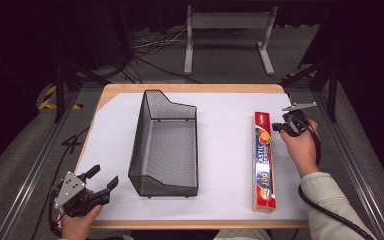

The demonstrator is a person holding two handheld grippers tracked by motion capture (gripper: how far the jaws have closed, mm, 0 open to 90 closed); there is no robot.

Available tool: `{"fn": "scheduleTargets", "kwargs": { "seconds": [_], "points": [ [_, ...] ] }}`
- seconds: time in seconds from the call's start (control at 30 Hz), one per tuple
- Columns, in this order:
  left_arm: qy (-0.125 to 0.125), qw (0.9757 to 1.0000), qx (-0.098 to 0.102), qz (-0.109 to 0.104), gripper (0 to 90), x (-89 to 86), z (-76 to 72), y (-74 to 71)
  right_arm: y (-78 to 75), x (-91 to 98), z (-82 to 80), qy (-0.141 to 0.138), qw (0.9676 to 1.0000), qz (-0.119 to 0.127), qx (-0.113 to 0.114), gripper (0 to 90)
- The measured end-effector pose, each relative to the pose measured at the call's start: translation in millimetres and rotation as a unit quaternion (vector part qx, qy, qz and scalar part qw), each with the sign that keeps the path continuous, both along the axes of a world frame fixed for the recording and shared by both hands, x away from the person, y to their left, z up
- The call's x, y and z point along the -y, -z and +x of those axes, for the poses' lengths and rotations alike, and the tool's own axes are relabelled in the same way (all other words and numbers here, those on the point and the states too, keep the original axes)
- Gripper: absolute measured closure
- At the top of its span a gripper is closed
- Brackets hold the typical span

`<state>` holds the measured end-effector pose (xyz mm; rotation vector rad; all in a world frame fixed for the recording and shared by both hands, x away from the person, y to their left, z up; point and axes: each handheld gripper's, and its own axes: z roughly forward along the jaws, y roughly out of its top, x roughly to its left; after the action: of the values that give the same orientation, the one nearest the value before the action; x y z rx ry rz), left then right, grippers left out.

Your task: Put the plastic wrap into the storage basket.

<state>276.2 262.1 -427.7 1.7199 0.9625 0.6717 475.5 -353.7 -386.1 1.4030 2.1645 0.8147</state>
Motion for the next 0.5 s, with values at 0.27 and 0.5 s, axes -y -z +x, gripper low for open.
{"fn": "scheduleTargets", "kwargs": {
  "seconds": [0.27, 0.5],
  "points": [
    [0.001, 1.0000, 0.001, -0.001, 27.7, 0.7, 1.7, 0.8, 16.1, 10.2, 21.1, 0.008, 0.9992, -0.005, -0.038, 90.0],
    [0.001, 1.0000, 0.001, 0.000, 27.7, 1.1, 2.1, 1.0, 24.8, 5.2, 33.0, -0.005, 0.9989, 0.000, -0.046, 90.0]
  ]
}}
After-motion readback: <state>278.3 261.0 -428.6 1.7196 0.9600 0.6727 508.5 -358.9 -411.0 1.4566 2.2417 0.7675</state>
